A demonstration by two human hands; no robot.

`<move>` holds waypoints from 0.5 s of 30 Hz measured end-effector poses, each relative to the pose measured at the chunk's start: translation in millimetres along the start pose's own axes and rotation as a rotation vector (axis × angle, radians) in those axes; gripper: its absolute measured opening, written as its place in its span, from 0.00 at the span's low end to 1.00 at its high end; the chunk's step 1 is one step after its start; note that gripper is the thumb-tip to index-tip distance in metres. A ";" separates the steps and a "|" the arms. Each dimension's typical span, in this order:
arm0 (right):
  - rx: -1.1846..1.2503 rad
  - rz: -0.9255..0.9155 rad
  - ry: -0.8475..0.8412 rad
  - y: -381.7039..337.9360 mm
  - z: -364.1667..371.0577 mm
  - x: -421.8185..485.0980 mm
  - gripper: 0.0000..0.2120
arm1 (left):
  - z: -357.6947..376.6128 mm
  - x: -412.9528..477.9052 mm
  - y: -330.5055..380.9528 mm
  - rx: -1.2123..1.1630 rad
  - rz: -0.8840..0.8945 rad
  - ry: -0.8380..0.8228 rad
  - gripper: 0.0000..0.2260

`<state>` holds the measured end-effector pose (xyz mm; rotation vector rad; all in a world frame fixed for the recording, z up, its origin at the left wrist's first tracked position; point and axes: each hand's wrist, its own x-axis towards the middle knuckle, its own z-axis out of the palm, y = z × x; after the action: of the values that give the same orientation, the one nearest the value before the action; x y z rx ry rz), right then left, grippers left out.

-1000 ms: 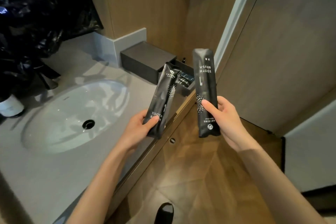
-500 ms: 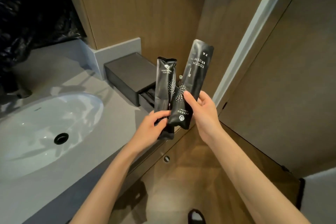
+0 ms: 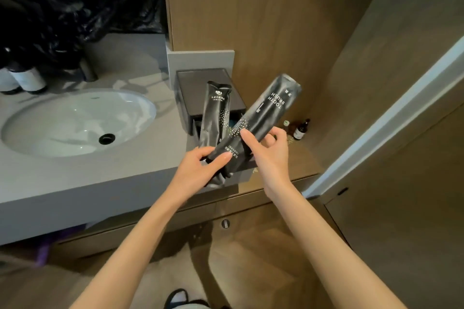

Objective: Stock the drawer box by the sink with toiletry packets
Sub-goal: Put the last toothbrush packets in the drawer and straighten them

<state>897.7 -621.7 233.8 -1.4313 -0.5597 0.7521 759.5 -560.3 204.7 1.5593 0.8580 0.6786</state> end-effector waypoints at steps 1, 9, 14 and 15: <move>-0.039 -0.012 0.030 1.6 -5.5 4.5 0.22 | -1.3 2.1 1.1 0.019 -0.014 0.023 0.09; -1.140 -0.936 -0.012 -7.1 -35.4 50.7 0.21 | -32.7 33.4 -1.7 0.373 0.068 0.080 0.04; -1.433 -0.979 -0.267 -10.0 -25.6 79.6 0.13 | -42.9 55.7 -1.5 0.467 0.089 0.034 0.08; -1.424 -0.944 -0.302 -11.2 -24.2 84.0 0.10 | -45.0 59.8 -2.7 0.481 0.094 0.024 0.09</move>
<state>972.3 -574.8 234.9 -1.9495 -2.0772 -0.3725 756.1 -485.4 206.9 2.0341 1.0219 0.5832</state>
